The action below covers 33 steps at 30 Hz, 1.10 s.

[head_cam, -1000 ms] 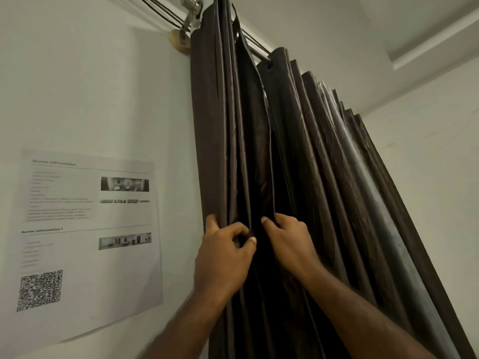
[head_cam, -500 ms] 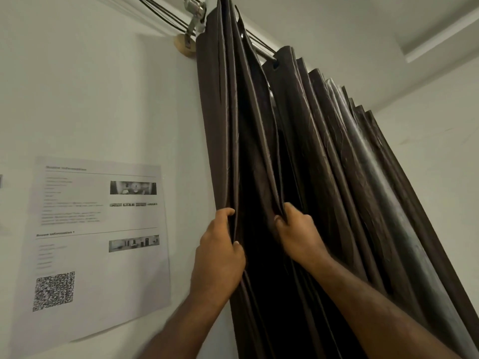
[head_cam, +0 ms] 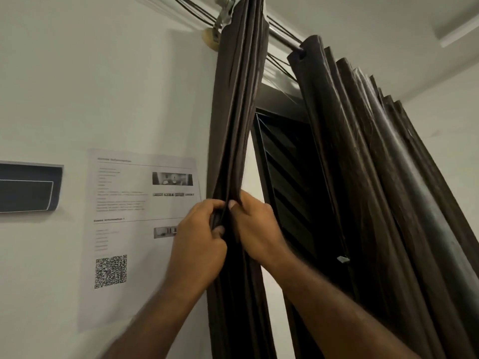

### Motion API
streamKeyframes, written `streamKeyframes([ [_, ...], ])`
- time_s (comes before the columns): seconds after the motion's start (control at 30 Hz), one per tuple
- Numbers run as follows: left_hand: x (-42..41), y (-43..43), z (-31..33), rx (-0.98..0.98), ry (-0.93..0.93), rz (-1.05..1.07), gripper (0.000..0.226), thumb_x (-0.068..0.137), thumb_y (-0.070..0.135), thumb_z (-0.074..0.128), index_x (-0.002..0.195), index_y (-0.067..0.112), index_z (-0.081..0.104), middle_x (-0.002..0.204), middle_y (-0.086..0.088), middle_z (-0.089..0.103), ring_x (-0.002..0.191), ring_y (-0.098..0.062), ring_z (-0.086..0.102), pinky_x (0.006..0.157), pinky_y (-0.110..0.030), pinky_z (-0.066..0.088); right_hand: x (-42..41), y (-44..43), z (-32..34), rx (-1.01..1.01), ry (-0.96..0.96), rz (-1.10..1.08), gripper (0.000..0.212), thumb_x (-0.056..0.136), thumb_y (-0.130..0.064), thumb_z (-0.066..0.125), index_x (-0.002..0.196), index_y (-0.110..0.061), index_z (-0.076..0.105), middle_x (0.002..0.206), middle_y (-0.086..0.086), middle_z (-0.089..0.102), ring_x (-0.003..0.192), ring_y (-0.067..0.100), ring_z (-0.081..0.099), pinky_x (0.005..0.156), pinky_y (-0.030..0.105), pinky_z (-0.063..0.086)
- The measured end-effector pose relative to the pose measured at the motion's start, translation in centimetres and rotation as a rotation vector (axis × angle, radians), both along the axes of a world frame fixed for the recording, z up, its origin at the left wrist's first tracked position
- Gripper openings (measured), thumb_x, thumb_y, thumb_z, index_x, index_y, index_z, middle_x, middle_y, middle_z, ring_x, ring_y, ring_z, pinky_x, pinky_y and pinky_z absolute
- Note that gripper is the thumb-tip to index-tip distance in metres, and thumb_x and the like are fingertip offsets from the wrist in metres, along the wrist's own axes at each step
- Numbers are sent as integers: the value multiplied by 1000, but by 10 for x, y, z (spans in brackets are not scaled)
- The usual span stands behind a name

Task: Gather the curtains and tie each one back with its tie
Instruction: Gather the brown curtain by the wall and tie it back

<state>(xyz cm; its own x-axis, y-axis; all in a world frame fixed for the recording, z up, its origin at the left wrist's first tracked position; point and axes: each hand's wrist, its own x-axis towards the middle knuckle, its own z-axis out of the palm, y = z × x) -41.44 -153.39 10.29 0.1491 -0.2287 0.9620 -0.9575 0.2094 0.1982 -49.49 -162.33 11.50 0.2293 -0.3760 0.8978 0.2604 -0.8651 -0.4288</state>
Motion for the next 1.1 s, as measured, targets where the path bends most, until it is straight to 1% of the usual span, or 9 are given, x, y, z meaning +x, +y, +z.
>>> streamKeyframes([
  [0.17,-22,-27,-10,110,-15,-180,38,92,6,61,115,35,56,107,17,59,97,3,58,73,-4,45,-21,-21,-12,132,-34,129,34,97,-54,57,80,-26,58,65,-20,67,60,-6,64,53,9,47],
  [0.33,-18,-35,-31,285,59,-385,74,78,7,77,127,46,37,109,37,53,100,13,58,75,-10,52,-39,-49,-18,230,-31,45,18,99,-19,59,108,-6,66,101,16,74,90,29,74,80,48,62],
  [0.43,-14,-45,-53,352,117,-387,90,76,1,77,130,47,23,106,23,55,82,3,66,65,-17,57,-42,-61,-32,276,15,22,25,96,-15,60,121,-18,63,103,5,74,87,18,75,79,43,64],
  [0.6,-7,-54,-77,285,179,-285,53,85,7,68,115,35,34,95,7,60,70,-3,67,56,-16,53,-55,-82,-46,183,-57,-100,27,95,-10,60,119,-23,58,91,-11,66,81,4,69,68,21,59],
  [0.7,4,-50,-85,176,95,-139,37,84,-9,55,88,27,49,84,8,58,71,-3,60,58,-11,46,-71,-92,-56,57,-83,-150,57,99,-5,55,146,-30,36,99,-32,64,85,-13,66,63,8,55],
  [0.77,11,-48,-87,144,75,-59,38,83,-13,49,77,23,61,82,9,60,74,-2,58,64,-11,44,-82,-96,-62,-8,-75,-130,72,101,-1,51,153,-44,25,103,-52,54,91,-8,67,66,15,60],
  [0.87,14,-47,-89,123,127,-49,29,87,-4,58,91,22,68,94,12,62,88,10,57,76,-1,42,-88,-106,-72,-59,42,-86,64,98,2,55,147,-37,44,126,-35,53,108,-20,57,79,9,55],
  [0.97,16,-48,-93,193,130,-55,33,80,7,74,104,27,63,106,11,58,95,11,53,78,7,34,-88,-112,-86,-77,148,-187,44,98,1,57,126,-32,67,125,-15,62,110,-10,60,94,19,55],
  [1.1,17,-46,-104,401,84,-92,44,79,7,75,112,31,56,109,14,56,97,6,54,82,-10,44,-91,-115,-98,25,43,-241,32,99,-6,58,115,-31,70,123,-4,63,102,-5,63,92,25,58],
])
